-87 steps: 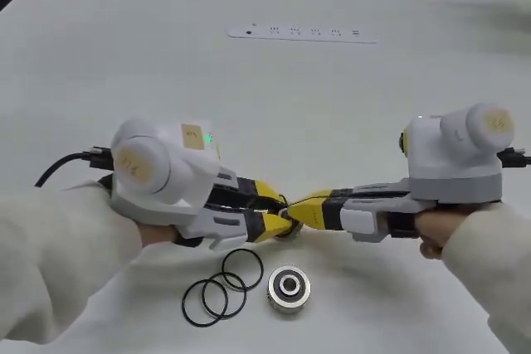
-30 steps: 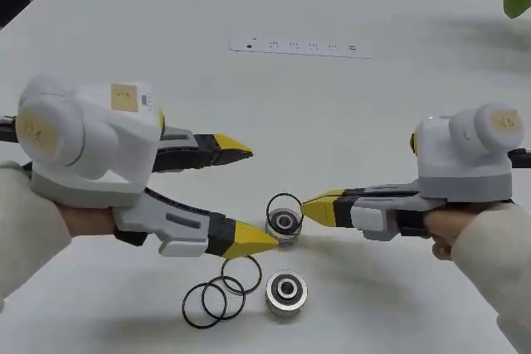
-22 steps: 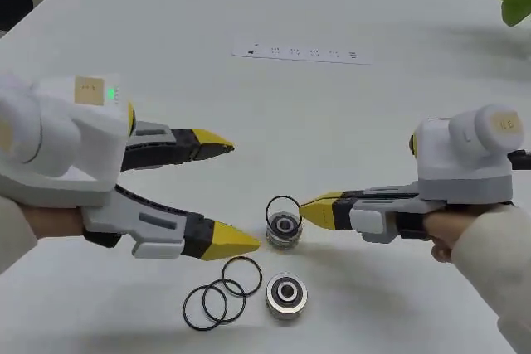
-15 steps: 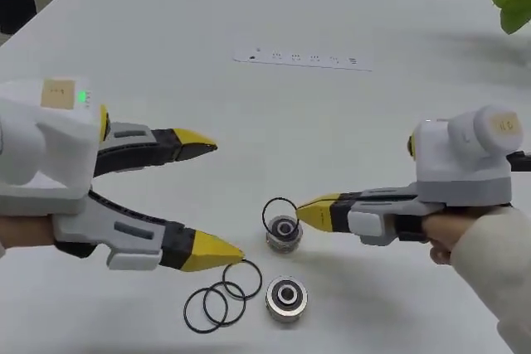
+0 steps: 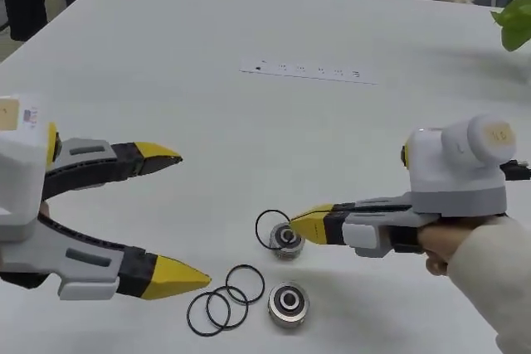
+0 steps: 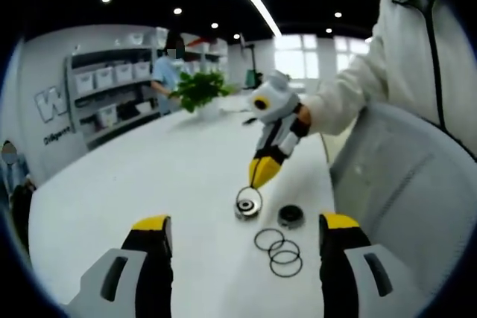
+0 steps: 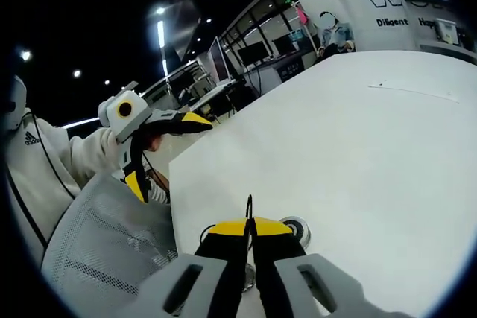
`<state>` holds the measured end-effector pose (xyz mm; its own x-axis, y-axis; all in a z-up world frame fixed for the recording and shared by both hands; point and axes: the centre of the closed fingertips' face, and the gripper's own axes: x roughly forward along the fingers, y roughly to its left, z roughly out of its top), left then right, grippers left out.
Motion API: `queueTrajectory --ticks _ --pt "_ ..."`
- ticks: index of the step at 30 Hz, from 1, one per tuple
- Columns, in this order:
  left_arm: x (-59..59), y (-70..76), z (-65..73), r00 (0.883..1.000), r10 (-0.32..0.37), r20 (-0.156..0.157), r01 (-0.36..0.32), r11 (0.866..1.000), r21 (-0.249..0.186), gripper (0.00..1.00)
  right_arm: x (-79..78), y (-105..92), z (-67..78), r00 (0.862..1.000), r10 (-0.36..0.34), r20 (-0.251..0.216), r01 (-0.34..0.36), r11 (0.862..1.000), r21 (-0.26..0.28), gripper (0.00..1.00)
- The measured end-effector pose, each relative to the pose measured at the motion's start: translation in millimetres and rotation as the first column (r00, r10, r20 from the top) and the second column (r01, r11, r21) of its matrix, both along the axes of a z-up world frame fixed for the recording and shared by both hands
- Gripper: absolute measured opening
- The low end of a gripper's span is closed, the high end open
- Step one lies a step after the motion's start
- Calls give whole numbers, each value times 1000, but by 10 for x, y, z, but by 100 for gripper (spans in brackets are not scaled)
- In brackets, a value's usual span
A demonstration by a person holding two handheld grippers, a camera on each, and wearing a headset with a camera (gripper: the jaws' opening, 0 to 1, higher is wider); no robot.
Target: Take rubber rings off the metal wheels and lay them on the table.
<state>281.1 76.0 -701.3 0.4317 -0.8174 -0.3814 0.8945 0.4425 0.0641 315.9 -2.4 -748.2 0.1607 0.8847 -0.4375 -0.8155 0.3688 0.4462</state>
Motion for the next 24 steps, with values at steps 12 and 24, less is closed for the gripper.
queueTrajectory --ticks 12,24 --pt "-206 190 -79 999 39 -31 -39 999 12 85 -174 136 -91 999 49 -14 -50 998 -30 0" --pt "-365 313 -96 996 74 -54 -73 997 10 84 -239 202 -283 996 80 -43 -83 994 -75 0"
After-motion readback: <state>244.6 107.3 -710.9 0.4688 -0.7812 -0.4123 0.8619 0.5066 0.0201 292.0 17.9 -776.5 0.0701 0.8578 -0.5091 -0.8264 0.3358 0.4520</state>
